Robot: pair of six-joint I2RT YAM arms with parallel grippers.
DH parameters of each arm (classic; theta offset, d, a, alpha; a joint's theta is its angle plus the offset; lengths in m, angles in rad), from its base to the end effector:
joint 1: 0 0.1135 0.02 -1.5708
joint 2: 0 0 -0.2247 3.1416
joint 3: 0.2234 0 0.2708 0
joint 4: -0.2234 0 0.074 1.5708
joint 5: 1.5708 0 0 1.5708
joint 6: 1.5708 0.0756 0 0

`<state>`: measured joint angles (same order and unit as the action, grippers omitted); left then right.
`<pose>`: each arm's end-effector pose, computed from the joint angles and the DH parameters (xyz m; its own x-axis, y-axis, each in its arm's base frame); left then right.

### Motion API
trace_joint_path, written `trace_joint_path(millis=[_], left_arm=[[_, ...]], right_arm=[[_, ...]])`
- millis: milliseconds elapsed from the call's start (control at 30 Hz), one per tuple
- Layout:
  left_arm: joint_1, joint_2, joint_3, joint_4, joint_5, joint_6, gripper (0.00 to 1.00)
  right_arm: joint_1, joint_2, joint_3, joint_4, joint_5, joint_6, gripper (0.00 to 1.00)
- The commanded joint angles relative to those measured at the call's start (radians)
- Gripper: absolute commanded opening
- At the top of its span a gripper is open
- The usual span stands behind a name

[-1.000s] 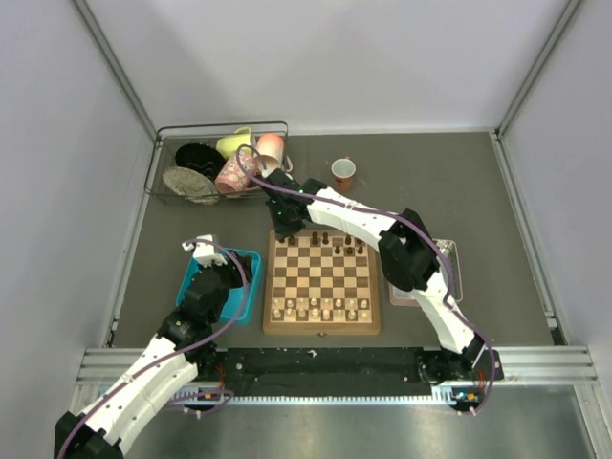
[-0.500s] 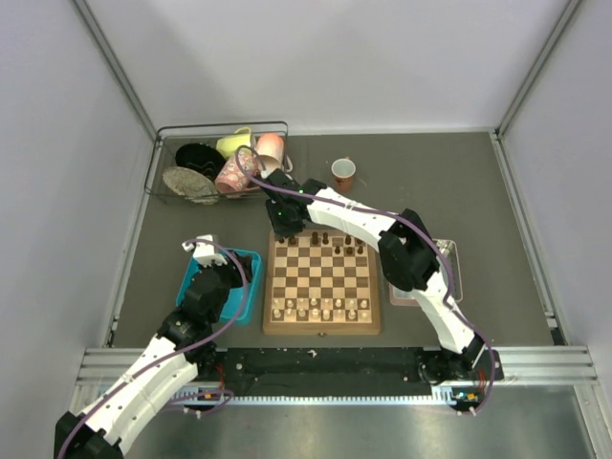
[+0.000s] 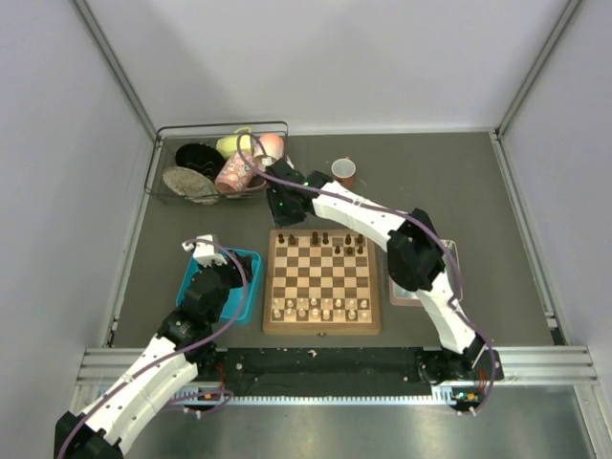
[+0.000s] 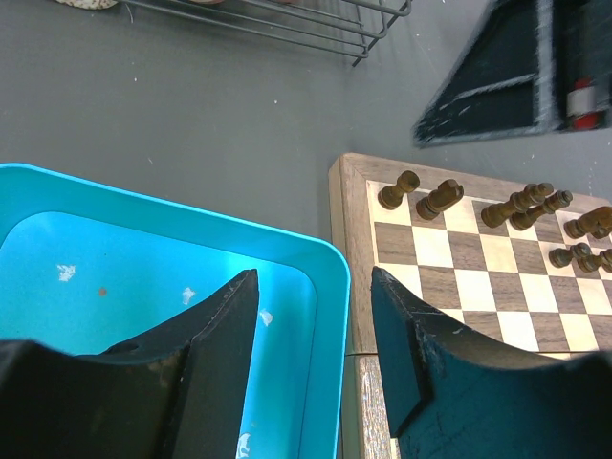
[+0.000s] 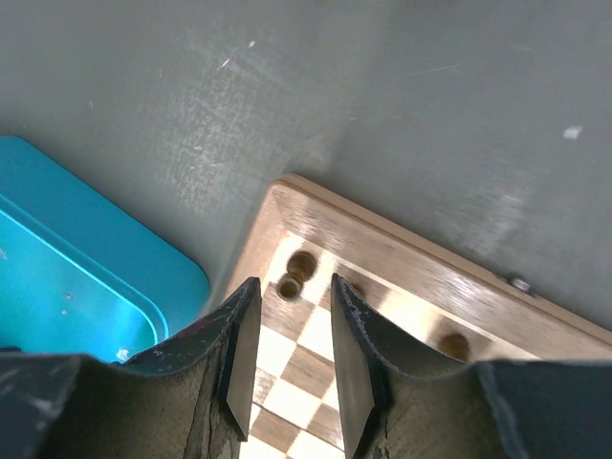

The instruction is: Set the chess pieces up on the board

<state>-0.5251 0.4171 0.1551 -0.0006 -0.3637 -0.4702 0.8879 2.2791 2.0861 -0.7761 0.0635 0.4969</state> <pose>0.2080 -0.0895 0.1565 -0.2778 -0.3284 -0.9028 0.0509 0.9334 -0.3552 0.3328 0.4015 0.1692 -0.8156 -0.2487 -0.5225 -0.4126 0.8830 0.2238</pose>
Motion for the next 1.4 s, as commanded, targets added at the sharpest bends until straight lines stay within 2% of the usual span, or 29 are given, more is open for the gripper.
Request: trace_joint_path(millis=[0, 67, 267, 300, 367, 433, 567, 867, 1133, 1367], left_arm=[[0.004, 0.000, 0.008, 0.044, -0.003, 0.001, 0.56], [0.004, -0.001, 0.006, 0.044, -0.003, 0.001, 0.56], [0.004, 0.008, 0.008, 0.050, 0.002, 0.002, 0.56], [0.004, 0.009, 0.009, 0.050, 0.003, 0.002, 0.56], [0.004, 0.011, 0.009, 0.051, 0.006, 0.002, 0.56], [0.004, 0.012, 0.009, 0.053, 0.008, 0.004, 0.56], [0.004, 0.017, 0.009, 0.057, 0.012, 0.004, 0.56], [0.004, 0.026, 0.012, 0.059, 0.017, 0.005, 0.56], [0.004, 0.032, 0.014, 0.060, 0.019, 0.005, 0.56], [0.004, 0.032, 0.014, 0.060, 0.017, 0.005, 0.56]], right_arm=[[-0.043, -0.240, -0.085, 0.006, 0.133, -0.029, 0.35], [-0.066, -0.370, -0.170, 0.006, 0.217, -0.029, 0.35], [-0.233, -0.702, -0.672, 0.018, 0.302, 0.015, 0.37], [-0.297, -0.793, -0.728, 0.021, 0.297, 0.031, 0.37], [-0.360, -0.880, -0.896, 0.035, 0.270, 0.041, 0.37], [-0.450, -0.990, -0.992, 0.058, 0.240, 0.054, 0.37], [-0.559, -1.096, -1.188, 0.075, 0.190, 0.083, 0.37], [-0.734, -1.097, -1.359, 0.175, 0.091, 0.085, 0.34], [-0.744, -1.038, -1.359, 0.264, 0.050, 0.068, 0.33], [-0.744, -0.984, -1.336, 0.270, 0.093, 0.068, 0.34]])
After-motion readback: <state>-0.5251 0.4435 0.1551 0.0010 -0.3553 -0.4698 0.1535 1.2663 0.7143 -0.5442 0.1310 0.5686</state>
